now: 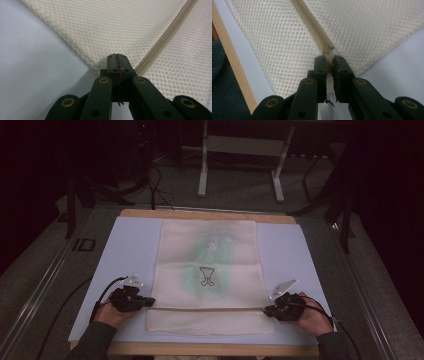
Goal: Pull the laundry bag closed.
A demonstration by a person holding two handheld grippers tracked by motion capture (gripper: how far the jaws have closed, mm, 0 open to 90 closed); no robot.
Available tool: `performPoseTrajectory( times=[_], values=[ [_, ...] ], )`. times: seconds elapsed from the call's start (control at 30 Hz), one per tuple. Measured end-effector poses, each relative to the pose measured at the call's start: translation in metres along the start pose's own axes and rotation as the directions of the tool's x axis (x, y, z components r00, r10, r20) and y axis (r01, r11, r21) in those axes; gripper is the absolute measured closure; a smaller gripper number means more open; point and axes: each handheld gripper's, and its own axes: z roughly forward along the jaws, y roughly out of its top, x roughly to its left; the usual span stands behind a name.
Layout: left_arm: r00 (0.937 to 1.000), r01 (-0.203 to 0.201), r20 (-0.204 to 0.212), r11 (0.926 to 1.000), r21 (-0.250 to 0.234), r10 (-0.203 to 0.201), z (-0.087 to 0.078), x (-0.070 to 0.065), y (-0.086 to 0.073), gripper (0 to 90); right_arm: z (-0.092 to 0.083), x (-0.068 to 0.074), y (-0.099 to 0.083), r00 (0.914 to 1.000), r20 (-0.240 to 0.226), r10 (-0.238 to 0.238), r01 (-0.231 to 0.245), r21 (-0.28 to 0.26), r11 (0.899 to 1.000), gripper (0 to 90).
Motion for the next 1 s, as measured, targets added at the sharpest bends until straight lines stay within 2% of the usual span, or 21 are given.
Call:
performPoseTrajectory(
  times=[0.13,0.23,0.33,0.47,0.63,0.77,0.83,0.87,0.93,1.0],
  values=[
    [0.9998,-0.009,-0.018,0.9999,0.006,0.009,0.000,-0.003,0.001,90.0,0.002,0.000,-0.002,0.9998,-0.009,0.016,-0.016,-0.011,1.000,76.4],
    [0.9999,-0.006,-0.016,1.0000,0.003,0.006,0.000,-0.002,0.000,90.0,0.001,0.000,-0.002,0.9994,-0.018,0.030,-0.030,-0.024,0.999,71.2],
    [0.9992,-0.028,-0.027,0.9996,-0.001,0.028,0.000,-0.004,0.000,90.0,-0.001,0.000,-0.002,0.9995,-0.015,0.026,-0.027,-0.046,0.999,66.5],
    [0.9990,-0.031,-0.033,0.9995,-0.005,0.031,0.000,-0.005,-0.001,90.0,-0.002,-0.003,-0.002,0.9993,0.002,0.037,-0.037,-0.063,0.997,61.7],
    [0.9991,-0.027,-0.032,0.9996,-0.003,0.027,0.000,-0.005,0.000,90.0,-0.008,-0.009,-0.007,0.9959,0.035,0.084,-0.078,-0.130,0.988,57.8],
    [0.9985,-0.038,-0.039,0.9993,-0.003,0.038,-0.001,-0.006,0.001,89.9,-0.009,-0.015,-0.010,0.9858,0.087,0.143,-0.126,-0.178,0.976,55.5],
    [0.9985,-0.037,-0.041,0.9993,-0.005,0.037,-0.001,-0.006,0.001,89.8,-0.009,-0.019,-0.012,0.9795,0.103,0.173,-0.151,-0.192,0.970,55.0],
    [0.9985,-0.037,-0.041,0.9993,-0.005,0.037,-0.001,-0.006,0.001,89.7,-0.009,-0.019,-0.012,0.9795,0.103,0.173,-0.151,-0.192,0.970,55.0],
    [0.9985,-0.037,-0.041,0.9993,-0.008,0.037,-0.001,-0.006,0.001,89.6,-0.008,-0.023,-0.016,0.9708,0.122,0.207,-0.178,-0.211,0.961,54.1],
    [0.9985,-0.036,-0.043,0.9993,-0.011,0.035,-0.002,-0.006,0.002,89.5,-0.006,-0.025,-0.019,0.9671,0.127,0.221,-0.189,-0.224,0.956,54.0]
  ],
)
